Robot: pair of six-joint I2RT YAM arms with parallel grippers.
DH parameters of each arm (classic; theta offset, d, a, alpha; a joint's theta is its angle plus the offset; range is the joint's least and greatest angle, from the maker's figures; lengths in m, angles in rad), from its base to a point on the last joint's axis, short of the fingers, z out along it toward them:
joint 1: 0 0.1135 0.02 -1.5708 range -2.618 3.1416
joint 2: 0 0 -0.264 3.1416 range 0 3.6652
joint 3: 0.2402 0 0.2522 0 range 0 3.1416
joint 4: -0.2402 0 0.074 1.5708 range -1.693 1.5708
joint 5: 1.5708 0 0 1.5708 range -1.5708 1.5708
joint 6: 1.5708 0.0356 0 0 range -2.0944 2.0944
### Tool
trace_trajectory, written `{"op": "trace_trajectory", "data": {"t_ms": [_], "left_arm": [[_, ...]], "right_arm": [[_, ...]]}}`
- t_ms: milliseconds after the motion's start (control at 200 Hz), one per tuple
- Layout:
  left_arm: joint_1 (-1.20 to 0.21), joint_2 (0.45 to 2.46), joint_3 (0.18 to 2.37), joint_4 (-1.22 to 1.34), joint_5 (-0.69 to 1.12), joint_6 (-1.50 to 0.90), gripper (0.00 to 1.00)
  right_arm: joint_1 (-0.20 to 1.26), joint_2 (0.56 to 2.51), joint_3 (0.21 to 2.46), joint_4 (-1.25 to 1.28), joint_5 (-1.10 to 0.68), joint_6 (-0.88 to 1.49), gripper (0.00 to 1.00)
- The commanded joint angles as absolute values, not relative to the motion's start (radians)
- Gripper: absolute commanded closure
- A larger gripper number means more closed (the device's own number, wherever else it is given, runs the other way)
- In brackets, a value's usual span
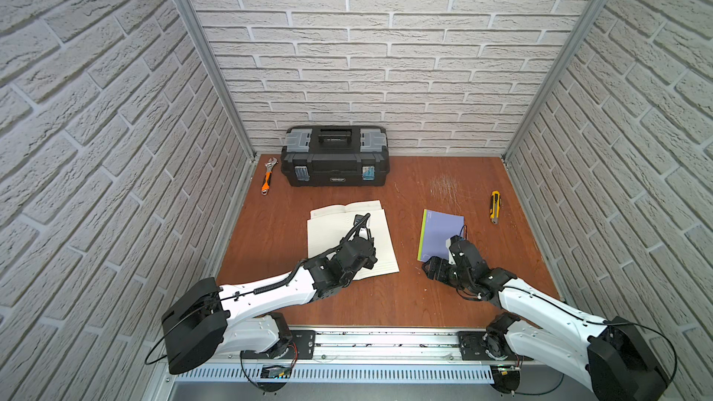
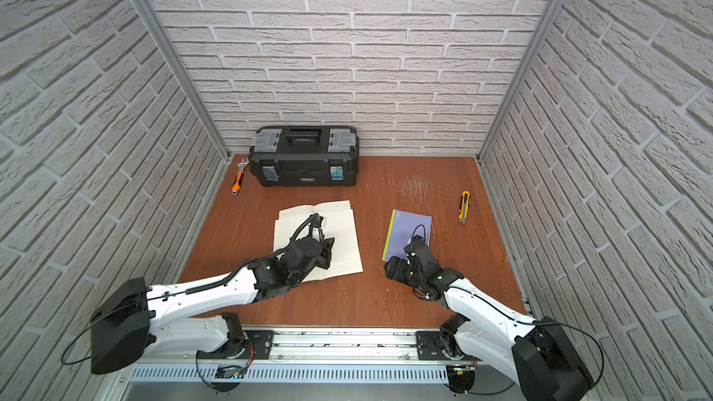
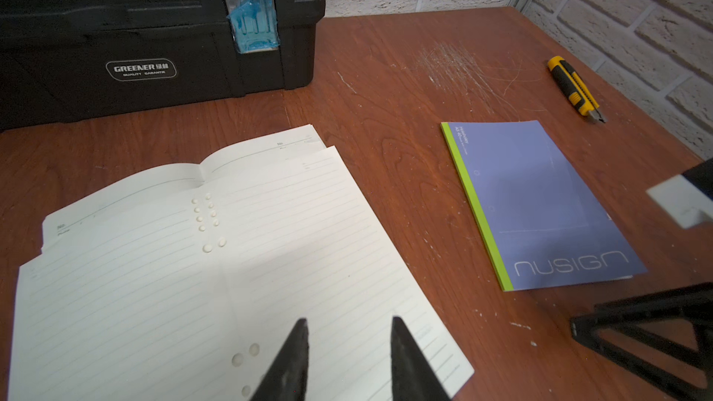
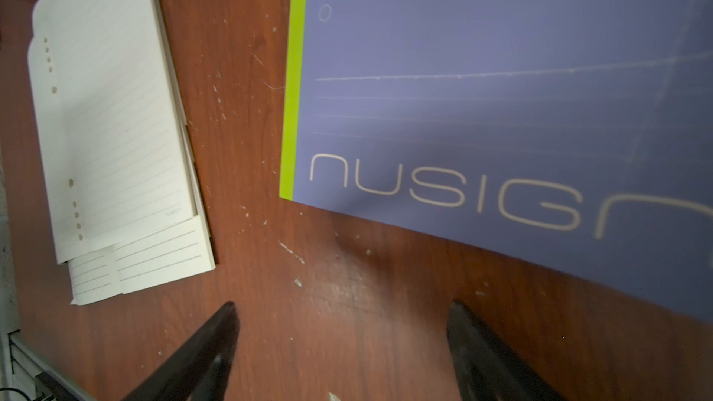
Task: Close the notebook
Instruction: Adjust the notebook at the center of the board.
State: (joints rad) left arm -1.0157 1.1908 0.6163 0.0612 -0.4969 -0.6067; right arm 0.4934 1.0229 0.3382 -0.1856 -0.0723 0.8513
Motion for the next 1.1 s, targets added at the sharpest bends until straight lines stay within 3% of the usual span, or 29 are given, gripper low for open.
{"op": "trace_trajectory", "data": {"t_ms": [0, 340, 650, 1095], "left_arm": [[-1.004, 1.151, 0.6, 0.019, -0.528, -0.632, 0.64], [-0.999, 1.125, 0.581, -0.003, -0.536, -0.642, 0.62], [-0.999, 1.118, 0.568, -0.006, -0.534, -0.65, 0.61], [-0.999, 1.14, 0.558, 0.026, -0.52, -0.655, 0.59]], "right_arm": [[0.508, 1.08, 0.322, -0.12, -0.031, 0.879, 0.15], [0.508, 1.229, 0.384, -0.071, 0.006, 0.851, 0.14], [0.505, 1.207, 0.443, -0.206, 0.118, 0.819, 0.12], [0.468, 1.23, 0.451, -0.151, 0.128, 0.782, 0.11]]}}
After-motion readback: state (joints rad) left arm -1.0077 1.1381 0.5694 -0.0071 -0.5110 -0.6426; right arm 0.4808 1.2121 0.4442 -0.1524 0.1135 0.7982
